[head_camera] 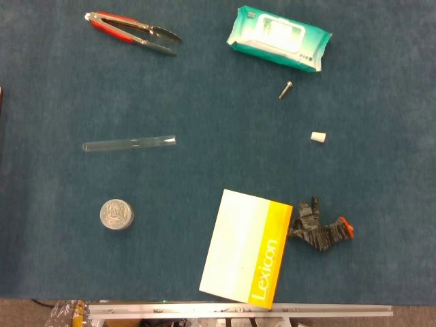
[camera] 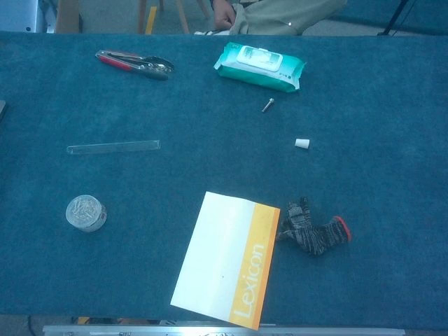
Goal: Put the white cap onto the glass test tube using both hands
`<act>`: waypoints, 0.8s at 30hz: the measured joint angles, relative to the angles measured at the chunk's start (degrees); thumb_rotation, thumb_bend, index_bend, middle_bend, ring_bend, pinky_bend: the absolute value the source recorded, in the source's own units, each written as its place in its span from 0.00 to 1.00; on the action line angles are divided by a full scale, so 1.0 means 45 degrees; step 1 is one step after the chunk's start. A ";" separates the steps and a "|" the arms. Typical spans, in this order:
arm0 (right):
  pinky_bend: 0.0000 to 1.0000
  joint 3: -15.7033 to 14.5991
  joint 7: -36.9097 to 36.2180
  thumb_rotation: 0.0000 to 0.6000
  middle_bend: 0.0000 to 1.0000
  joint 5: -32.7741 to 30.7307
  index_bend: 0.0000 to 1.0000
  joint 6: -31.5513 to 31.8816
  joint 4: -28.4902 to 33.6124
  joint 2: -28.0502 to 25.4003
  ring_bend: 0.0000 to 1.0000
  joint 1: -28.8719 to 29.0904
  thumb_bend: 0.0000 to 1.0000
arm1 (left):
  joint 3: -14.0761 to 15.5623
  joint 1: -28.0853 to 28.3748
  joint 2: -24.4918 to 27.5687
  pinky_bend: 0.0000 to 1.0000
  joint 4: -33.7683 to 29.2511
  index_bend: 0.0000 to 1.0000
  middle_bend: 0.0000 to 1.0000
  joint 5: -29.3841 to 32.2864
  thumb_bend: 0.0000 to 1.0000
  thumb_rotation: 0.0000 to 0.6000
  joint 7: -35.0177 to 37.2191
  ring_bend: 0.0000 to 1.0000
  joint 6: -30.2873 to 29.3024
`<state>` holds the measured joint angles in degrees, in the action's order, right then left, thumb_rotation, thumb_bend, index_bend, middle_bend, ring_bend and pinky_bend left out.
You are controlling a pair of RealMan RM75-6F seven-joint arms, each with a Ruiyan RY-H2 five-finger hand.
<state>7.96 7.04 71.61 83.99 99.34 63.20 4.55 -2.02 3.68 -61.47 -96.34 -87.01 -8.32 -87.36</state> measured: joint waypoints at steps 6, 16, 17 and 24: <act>0.27 -0.0003 -0.0027 1.00 0.28 0.0158 0.31 -0.0176 -0.0066 0.0134 0.15 0.0112 0.00 | 0.0038 -0.0035 0.0055 0.07 -0.0031 0.25 0.16 -0.0037 0.37 1.00 -0.0006 0.00 -0.0033; 0.27 0.0340 0.0771 1.00 0.28 0.0406 0.31 -0.1133 0.0208 0.0246 0.15 0.1145 0.00 | 0.0104 -0.0158 0.0256 0.07 -0.0213 0.25 0.16 -0.0232 0.37 1.00 0.0019 0.00 -0.0266; 0.27 0.0389 0.0968 1.00 0.28 0.0373 0.31 -0.1367 0.0226 0.0299 0.15 0.1346 0.00 | 0.0117 -0.0177 0.0261 0.07 -0.0225 0.25 0.16 -0.0282 0.37 1.00 0.0044 0.00 -0.0315; 0.27 0.0783 0.2832 1.00 0.28 -0.0440 0.30 -0.3545 -0.0128 0.1352 0.14 0.3331 0.00 | 0.0262 -0.0371 0.0336 0.07 -0.0232 0.25 0.16 -0.0328 0.37 1.00 0.0276 0.00 -0.0434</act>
<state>11.48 19.79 69.63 68.04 98.77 69.28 19.54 -0.84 2.01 -59.96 -97.38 -88.48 -7.08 -89.31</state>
